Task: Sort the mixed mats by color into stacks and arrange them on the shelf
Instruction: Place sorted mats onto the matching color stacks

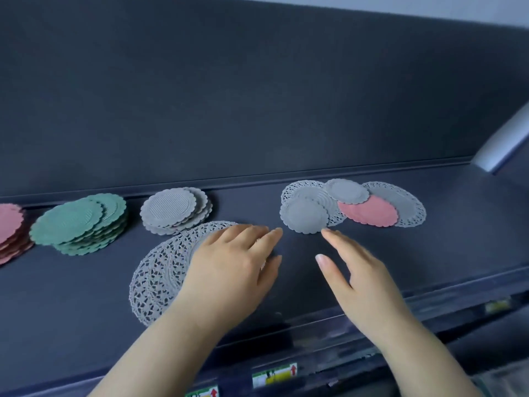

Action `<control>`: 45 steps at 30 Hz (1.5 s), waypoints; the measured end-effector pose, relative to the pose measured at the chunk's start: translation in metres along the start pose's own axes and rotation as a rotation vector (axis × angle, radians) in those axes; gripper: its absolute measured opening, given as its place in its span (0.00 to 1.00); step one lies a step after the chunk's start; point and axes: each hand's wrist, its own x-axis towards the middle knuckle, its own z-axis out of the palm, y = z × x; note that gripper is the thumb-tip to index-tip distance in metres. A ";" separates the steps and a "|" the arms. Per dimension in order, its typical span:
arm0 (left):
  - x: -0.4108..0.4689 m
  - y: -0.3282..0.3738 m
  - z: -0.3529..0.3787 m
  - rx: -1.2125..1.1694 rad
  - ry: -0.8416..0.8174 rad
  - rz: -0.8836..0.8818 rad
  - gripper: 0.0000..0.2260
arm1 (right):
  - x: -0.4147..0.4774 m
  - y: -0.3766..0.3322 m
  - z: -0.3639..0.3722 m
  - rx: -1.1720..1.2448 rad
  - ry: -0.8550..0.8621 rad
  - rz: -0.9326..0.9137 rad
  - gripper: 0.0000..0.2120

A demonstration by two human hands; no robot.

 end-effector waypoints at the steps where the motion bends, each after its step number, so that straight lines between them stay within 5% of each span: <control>1: 0.006 0.004 0.005 -0.004 -0.005 0.010 0.17 | 0.004 0.006 -0.004 0.003 -0.007 0.006 0.23; 13: 0.082 0.089 0.080 0.004 -0.139 0.004 0.16 | 0.089 0.128 -0.070 -0.117 -0.115 -0.078 0.20; 26: 0.102 0.129 0.132 0.205 -0.082 -0.366 0.17 | 0.181 0.166 -0.052 -0.313 -0.455 -0.203 0.26; 30: 0.098 0.125 0.138 0.245 -0.009 -0.450 0.11 | 0.189 0.164 -0.043 -0.445 -0.387 -0.257 0.22; 34: 0.103 0.120 0.131 0.171 -0.112 -0.578 0.08 | 0.197 0.175 -0.055 -0.224 -0.315 -0.202 0.13; 39: 0.117 0.122 0.129 0.213 -0.146 -0.467 0.18 | 0.198 0.187 -0.078 -0.062 -0.182 -0.188 0.06; 45: 0.157 0.157 0.153 0.014 -0.222 -0.141 0.18 | 0.186 0.206 -0.095 -0.077 -0.284 -0.121 0.05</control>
